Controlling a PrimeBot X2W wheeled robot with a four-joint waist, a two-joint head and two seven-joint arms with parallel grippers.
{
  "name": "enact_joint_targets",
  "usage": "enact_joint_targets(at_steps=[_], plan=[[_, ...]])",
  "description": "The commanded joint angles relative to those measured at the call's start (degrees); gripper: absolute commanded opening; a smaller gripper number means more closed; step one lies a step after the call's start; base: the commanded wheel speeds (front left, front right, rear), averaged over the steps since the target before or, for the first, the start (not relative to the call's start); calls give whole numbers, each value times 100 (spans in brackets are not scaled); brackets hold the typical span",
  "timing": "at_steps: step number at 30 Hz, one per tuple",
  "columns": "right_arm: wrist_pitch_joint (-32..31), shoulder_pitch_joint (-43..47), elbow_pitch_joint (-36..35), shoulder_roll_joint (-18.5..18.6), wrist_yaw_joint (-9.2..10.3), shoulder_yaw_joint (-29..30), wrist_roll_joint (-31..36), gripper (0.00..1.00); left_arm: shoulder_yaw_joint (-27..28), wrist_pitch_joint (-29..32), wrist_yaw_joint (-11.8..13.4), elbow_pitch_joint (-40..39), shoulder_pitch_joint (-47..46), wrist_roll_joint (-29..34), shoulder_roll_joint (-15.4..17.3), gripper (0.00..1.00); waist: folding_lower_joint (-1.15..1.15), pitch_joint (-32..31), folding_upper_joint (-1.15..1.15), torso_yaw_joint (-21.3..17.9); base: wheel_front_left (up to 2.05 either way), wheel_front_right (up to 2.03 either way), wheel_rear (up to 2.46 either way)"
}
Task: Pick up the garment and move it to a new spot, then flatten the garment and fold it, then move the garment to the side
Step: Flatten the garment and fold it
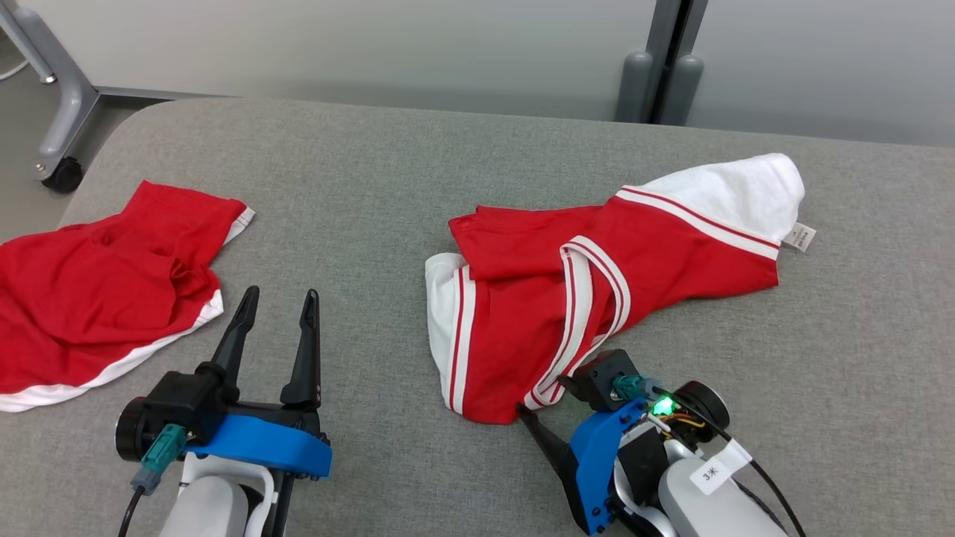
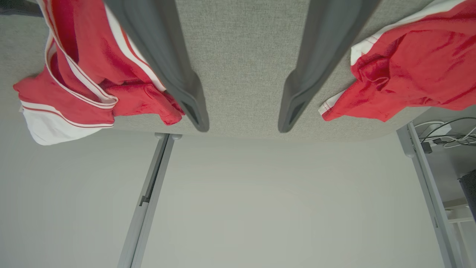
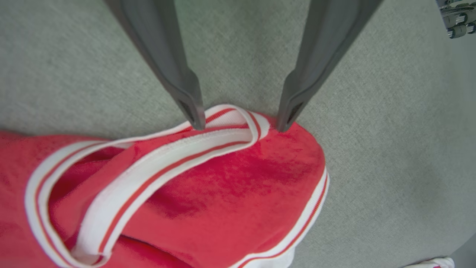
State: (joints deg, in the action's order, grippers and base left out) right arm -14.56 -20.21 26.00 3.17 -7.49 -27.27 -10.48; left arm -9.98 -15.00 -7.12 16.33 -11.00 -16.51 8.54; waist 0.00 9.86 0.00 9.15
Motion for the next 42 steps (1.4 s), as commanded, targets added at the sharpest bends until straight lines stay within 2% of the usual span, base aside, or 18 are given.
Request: enact_joint_targets(at_steps=[1, 4, 5, 7, 10, 14, 18, 19, 26, 32, 35, 38, 42], plan=[[77, -141, 119, -21, -1, -30, 46, 100, -12, -27, -33, -13, -108, -9, -11, 100, 0, 62, 0, 62, 0, 0, 0], [183, -314, 406, -27, -1, -232, -101, 100, -21, -27, -35, -21, -129, -17, -14, 100, 0, 101, 0, 100, 0, 0, 0], [225, -387, 489, -26, -1, -294, -144, 87, -19, -27, -35, -21, -129, -20, -14, 100, 0, 110, 0, 104, 0, 0, 0], [310, -510, 657, -22, -1, -431, -213, 0, -8, -27, -36, -17, -139, -21, -14, 100, 0, 119, 0, 101, 0, 0, 0], [560, -629, 844, -21, -1, -534, -290, 0, 25, -27, -27, -3, -117, -31, -22, 100, 0, 97, 0, 55, 0, 0, 0], [872, -650, 1000, -17, -1, -186, -308, 0, 66, -28, 2, -3, -28, -31, -18, 100, 0, 13, 0, -72, 0, 0, 0], [1082, -334, 819, 154, 0, 752, -83, 0, 101, -27, 28, -12, 34, -46, -8, 100, 0, -109, 0, -233, 0, 0, 0], [1082, -334, 819, 154, 0, 752, -83, 0, 101, -27, 28, -12, 34, -46, -8, 100, 0, -109, 0, -233, 0, 0, 0], [923, 216, -98, 697, -1, 2473, 540, 0, 163, -27, 79, -82, 133, -69, 53, 100, 0, -168, 0, -588, 0, 0, 0], [839, 7, -459, 999, -1, 3355, 812, 0, 110, -27, 84, -117, 31, -64, 84, 100, 0, -85, 0, -714, 0, 0, 0], [858, -124, -553, 1051, -1, 3473, 824, 0, 80, -27, 75, -104, 7, -80, 91, 100, 0, -69, 0, -707, 0, 0, 0], [914, -245, -945, 964, -1, 3337, 674, 0, 53, -27, 65, -61, 20, -106, 96, 100, 0, -102, 0, -681, 0, 0, 0], [951, -460, -1878, 910, -1, 2706, 458, 0, 50, -27, 76, -28, 68, -125, 109, 100, 0, -165, 0, -660, 0, 0, 0]])
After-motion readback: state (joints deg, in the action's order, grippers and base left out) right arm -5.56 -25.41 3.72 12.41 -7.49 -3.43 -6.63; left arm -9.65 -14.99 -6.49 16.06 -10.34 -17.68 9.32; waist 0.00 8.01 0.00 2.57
